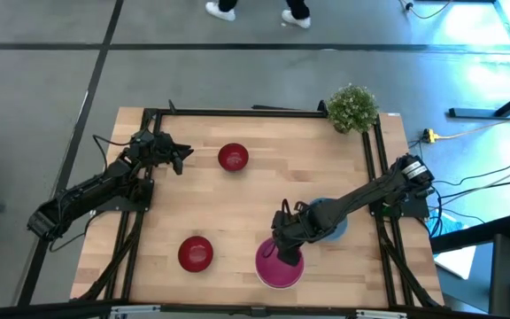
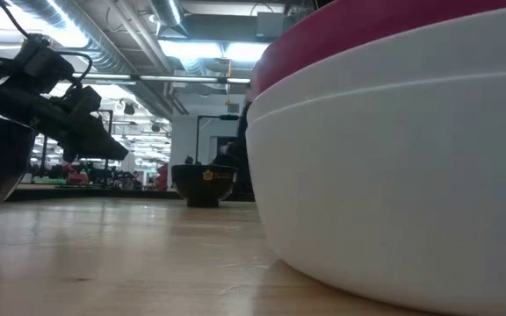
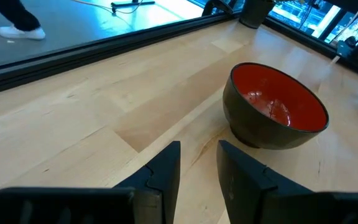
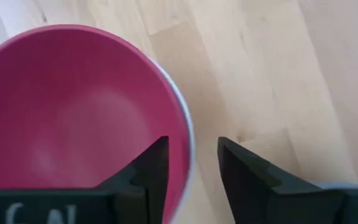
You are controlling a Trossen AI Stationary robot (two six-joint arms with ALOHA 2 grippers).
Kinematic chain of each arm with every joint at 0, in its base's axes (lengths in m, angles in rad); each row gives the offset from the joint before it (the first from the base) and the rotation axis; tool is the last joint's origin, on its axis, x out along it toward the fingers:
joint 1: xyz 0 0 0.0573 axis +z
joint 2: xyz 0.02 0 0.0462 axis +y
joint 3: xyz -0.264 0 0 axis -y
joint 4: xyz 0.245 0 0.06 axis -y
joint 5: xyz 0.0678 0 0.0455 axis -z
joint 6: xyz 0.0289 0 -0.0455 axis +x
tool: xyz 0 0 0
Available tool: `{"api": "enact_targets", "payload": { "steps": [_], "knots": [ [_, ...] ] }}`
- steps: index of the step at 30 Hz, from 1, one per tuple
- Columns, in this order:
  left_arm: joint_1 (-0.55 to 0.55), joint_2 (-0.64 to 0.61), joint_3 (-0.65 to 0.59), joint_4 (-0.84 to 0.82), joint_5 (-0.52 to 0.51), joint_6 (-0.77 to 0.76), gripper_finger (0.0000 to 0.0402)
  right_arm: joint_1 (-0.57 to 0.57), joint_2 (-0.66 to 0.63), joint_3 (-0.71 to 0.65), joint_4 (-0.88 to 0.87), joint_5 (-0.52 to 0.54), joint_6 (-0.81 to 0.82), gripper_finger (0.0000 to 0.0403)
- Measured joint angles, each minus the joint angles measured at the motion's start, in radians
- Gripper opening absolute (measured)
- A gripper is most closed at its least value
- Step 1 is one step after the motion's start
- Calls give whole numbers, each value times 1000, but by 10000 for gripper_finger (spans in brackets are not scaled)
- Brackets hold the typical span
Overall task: Nest bowls inside each other
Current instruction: Stack the blue bowl on the pink bowl
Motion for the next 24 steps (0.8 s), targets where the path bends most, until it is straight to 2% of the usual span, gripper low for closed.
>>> {"api": "enact_targets", "payload": {
  "steps": [8, 19, 24],
  "knots": [
    [0, 0, 0, 0, 0, 0, 99, -29, -96, 0, -59, 145, -5, 141],
    [0, 0, 0, 0, -1, 0, 99, -40, -350, 0, -329, 406, 24, 141],
    [0, 0, 0, 0, -4, -5, 99, -78, -443, 0, -474, 429, 24, 141]
  ]
}}
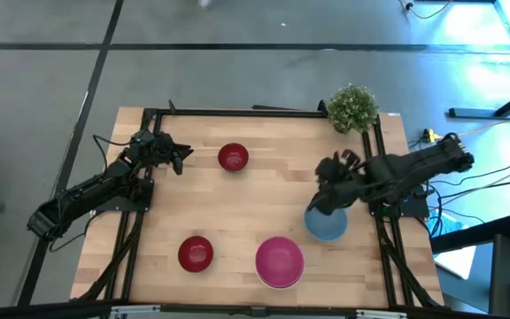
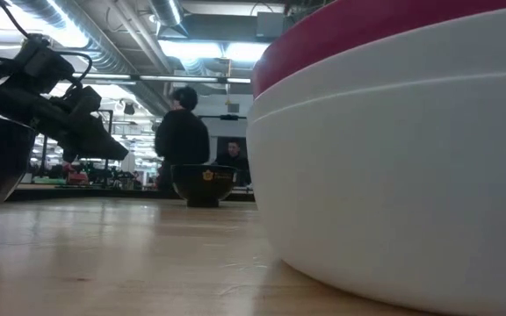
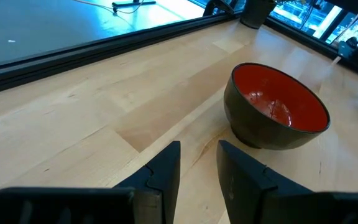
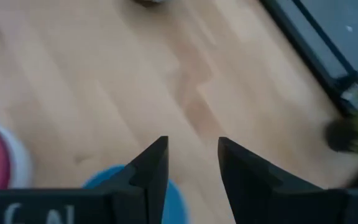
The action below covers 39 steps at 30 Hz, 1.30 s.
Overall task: Nest bowls inside each other
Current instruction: Stack the blue bowl on the pink bowl
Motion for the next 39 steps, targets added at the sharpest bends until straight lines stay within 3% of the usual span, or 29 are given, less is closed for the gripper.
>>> {"api": "enact_targets", "payload": {
  "steps": [4, 8, 13, 19, 23, 28, 39],
  "knots": [
    [0, 0, 0, 0, 0, -4, 99, -29, -63, -21, -50, 23, -19, 141],
    [0, 0, 0, 0, -3, -23, 99, -51, -178, -163, -4, 7, -25, 140],
    [0, 0, 0, 0, -9, -29, 99, -51, -339, -376, 182, -31, -42, 133],
    [0, 0, 0, 0, -34, -31, 99, -50, -470, -596, 384, -185, -58, 126],
    [0, 0, 0, 0, -34, -32, 99, -49, -489, -682, 498, -222, -111, 126],
    [0, 0, 0, 0, -34, -32, 99, -50, -486, -735, 505, -201, -118, 126],
    [0, 0, 0, 0, -66, -31, 99, -51, -486, -748, 543, -173, -67, 126]
  ]
}}
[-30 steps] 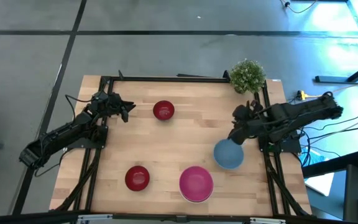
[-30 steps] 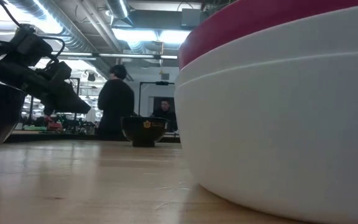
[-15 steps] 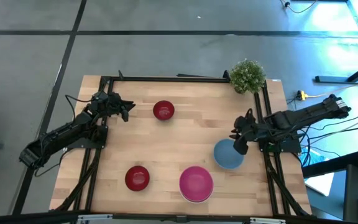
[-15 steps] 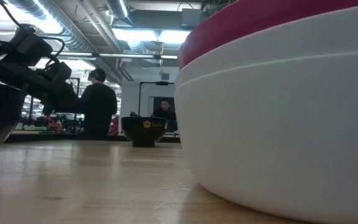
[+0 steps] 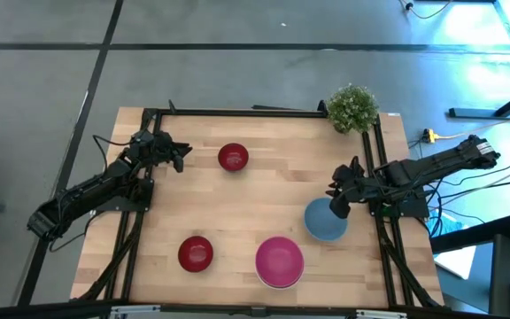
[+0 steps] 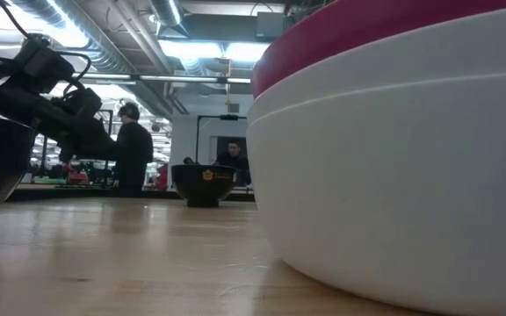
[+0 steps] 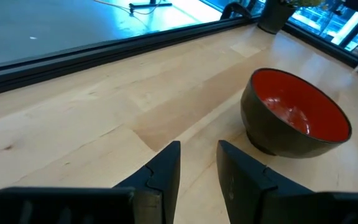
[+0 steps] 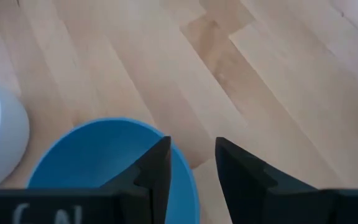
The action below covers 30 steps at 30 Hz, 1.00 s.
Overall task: Nest bowls inside each other
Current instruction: Stack the blue bowl on the pink bowl
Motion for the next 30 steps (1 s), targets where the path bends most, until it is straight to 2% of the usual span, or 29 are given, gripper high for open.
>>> {"api": "enact_targets", "payload": {
  "steps": [6, 10, 18, 30],
  "knots": [
    [0, 0, 0, 0, -10, 0, 99, 0, 0, 0, -56, -22, -30, 126],
    [0, 0, 0, 0, -10, 1, 99, 0, 0, 0, -101, -86, 6, 126],
    [0, 0, 0, 0, -10, 1, 99, 0, 0, -70, -48, -165, 52, 126],
    [0, 0, 0, 0, -10, 1, 99, 0, 1, -140, 2, -171, 69, 126]
  ]
}}
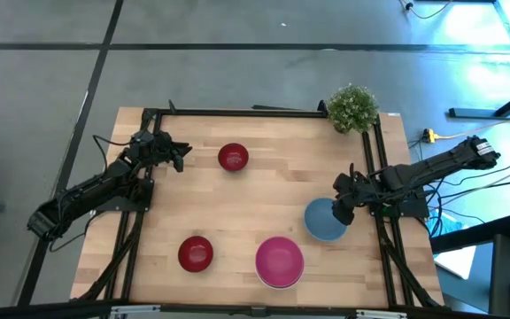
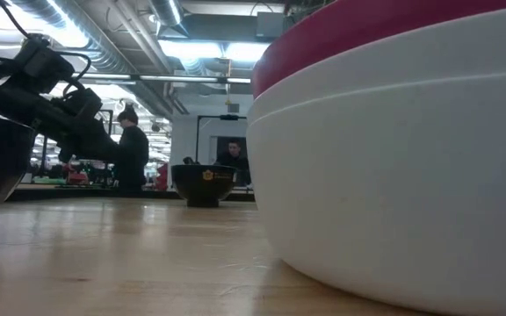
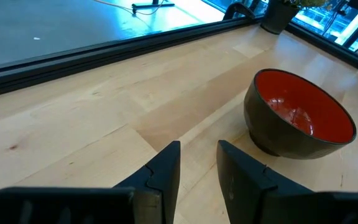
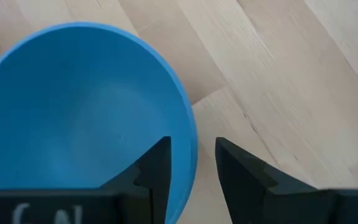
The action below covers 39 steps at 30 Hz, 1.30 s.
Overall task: Nest bowls inside each other
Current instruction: Stack the blue bowl on the pink bowl
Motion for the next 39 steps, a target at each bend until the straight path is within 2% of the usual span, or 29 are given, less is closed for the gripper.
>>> {"api": "enact_targets", "payload": {
  "steps": [28, 39],
  "knots": [
    [0, 0, 0, 0, 0, 0, 99, 0, 0, 0, -13, 1, 0, 126],
    [0, 0, 0, 0, 0, 0, 99, 0, 0, 0, -24, -39, 27, 126]
  ]
}}
